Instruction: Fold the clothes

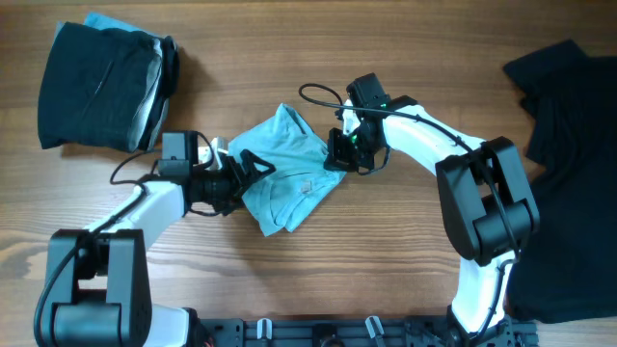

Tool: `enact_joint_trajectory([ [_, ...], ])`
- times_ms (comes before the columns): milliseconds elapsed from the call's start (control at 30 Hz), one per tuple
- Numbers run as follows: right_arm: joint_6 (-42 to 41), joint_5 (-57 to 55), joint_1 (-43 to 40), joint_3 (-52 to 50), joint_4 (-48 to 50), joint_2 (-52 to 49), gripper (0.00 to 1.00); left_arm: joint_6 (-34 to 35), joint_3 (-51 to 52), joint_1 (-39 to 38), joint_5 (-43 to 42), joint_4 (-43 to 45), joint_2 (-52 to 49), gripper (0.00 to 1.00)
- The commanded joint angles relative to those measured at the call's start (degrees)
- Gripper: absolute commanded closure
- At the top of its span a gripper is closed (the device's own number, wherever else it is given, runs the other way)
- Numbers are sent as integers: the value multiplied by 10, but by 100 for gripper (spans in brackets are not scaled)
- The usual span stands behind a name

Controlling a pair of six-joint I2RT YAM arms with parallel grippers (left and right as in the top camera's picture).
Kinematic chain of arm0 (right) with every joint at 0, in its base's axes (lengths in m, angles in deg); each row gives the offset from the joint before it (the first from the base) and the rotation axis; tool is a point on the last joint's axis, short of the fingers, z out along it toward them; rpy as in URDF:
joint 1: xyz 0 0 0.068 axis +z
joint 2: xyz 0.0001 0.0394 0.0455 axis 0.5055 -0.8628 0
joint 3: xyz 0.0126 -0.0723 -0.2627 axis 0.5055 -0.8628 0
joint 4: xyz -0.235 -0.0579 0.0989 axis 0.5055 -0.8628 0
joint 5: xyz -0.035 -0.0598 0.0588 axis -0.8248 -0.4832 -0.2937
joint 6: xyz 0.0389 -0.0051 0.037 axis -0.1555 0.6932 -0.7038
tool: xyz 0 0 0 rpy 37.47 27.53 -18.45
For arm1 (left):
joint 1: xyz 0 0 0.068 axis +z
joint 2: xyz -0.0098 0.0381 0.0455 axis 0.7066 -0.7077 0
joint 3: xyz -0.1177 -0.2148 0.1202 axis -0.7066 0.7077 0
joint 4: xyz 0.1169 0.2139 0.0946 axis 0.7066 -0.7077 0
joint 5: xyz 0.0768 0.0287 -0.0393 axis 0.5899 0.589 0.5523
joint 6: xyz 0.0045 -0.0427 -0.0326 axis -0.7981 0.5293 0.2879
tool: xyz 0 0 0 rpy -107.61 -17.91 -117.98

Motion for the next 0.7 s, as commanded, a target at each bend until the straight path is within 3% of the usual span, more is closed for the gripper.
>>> enact_joint_trajectory([
  [0, -10, 2, 7, 0, -4, -15, 96, 78, 20, -23, 7, 52, -47, 0],
  [233, -10, 2, 7, 0, -10, -15, 96, 182, 20, -58, 7, 222, -156, 0],
  [300, -9, 1, 7, 0, -11, -15, 96, 185, 20, -71, 7, 274, -179, 7],
  [467, -10, -2, 7, 0, -12, -15, 96, 183, 20, -104, 49, 355, -203, 32],
  [533, -10, -2, 7, 0, -13, -15, 96, 158, 20, -116, 71, 358, -203, 52],
  [667, -8, -4, 7, 0, -20, -15, 96, 113, 19, -119, 69, 360, -203, 76],
])
